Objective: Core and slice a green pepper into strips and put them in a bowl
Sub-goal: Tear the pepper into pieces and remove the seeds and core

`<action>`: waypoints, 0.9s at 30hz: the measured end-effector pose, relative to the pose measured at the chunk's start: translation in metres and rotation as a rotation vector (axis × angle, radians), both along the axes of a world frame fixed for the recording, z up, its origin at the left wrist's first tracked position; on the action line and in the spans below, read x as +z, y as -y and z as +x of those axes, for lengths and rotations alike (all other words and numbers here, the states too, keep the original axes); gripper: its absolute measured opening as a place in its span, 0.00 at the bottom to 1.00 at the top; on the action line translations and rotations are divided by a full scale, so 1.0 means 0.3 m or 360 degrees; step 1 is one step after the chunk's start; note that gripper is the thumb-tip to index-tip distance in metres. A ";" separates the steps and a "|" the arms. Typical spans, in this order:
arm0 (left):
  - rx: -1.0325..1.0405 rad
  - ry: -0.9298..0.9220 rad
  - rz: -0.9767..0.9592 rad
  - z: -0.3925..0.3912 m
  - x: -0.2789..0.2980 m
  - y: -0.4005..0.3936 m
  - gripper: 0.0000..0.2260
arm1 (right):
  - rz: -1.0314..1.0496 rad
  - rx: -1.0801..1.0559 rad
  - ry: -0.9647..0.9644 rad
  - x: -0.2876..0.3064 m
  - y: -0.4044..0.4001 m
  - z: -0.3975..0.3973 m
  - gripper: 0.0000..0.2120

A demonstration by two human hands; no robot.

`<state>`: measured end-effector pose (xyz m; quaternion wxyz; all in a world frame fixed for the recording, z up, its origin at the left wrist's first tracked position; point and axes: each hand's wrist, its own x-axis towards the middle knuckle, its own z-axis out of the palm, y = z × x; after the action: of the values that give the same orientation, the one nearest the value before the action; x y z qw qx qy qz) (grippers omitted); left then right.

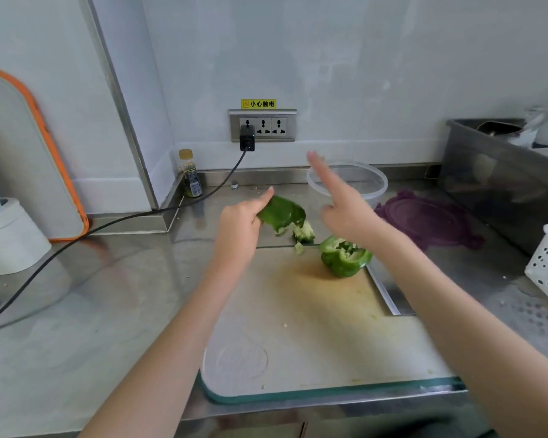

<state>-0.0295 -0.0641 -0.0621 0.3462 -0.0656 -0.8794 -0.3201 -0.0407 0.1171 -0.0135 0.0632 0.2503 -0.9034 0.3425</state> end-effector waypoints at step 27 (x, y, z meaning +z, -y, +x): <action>0.0189 -0.0363 -0.0031 -0.017 -0.044 0.042 0.22 | -0.0094 0.0047 0.0142 -0.036 0.114 0.003 0.35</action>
<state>-0.0347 -0.0767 -0.0753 0.4616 -0.0528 -0.8397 -0.2811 -0.0398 0.0829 -0.0243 0.0251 0.2463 -0.8909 0.3809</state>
